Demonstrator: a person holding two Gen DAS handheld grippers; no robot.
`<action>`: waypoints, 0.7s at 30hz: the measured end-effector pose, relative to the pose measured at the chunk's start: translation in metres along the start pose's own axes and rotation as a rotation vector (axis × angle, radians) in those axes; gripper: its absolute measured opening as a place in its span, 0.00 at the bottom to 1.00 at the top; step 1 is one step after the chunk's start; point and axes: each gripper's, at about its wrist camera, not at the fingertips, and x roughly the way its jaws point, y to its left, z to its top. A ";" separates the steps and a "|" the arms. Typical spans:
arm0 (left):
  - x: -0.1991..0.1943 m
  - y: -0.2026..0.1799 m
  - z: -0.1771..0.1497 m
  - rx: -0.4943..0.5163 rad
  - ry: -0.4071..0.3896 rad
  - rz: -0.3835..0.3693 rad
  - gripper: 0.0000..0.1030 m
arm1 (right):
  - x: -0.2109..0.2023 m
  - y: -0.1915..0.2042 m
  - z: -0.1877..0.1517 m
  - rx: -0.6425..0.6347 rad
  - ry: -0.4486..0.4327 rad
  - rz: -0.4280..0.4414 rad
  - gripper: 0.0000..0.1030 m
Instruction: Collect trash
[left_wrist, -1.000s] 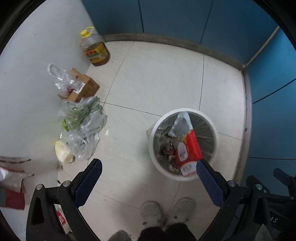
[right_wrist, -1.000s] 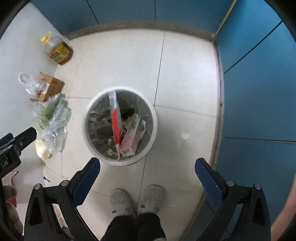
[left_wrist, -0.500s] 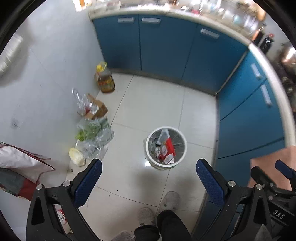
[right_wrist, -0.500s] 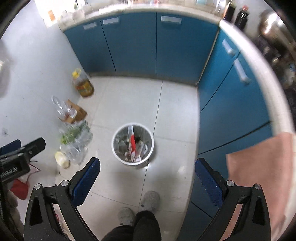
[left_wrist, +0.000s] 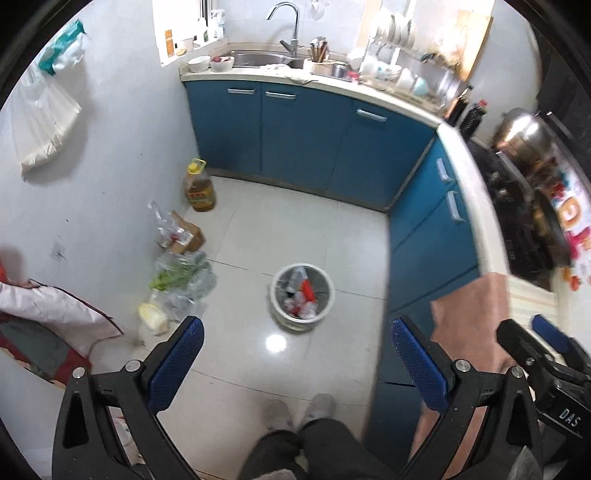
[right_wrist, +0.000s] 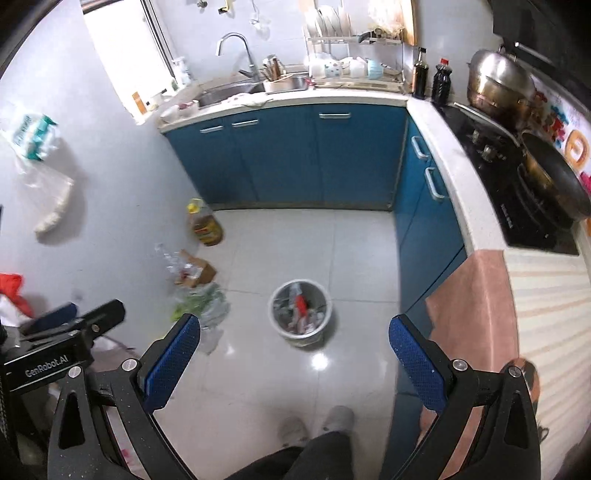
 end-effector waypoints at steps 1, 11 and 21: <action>-0.007 -0.003 -0.002 0.005 -0.005 -0.006 1.00 | -0.010 -0.001 0.000 0.003 0.004 0.020 1.00; -0.053 -0.016 -0.025 -0.040 -0.024 -0.032 1.00 | -0.047 -0.002 -0.011 -0.035 0.005 0.110 1.00; -0.066 -0.033 -0.039 -0.041 -0.047 -0.036 1.00 | -0.057 -0.017 -0.020 -0.052 0.015 0.133 1.00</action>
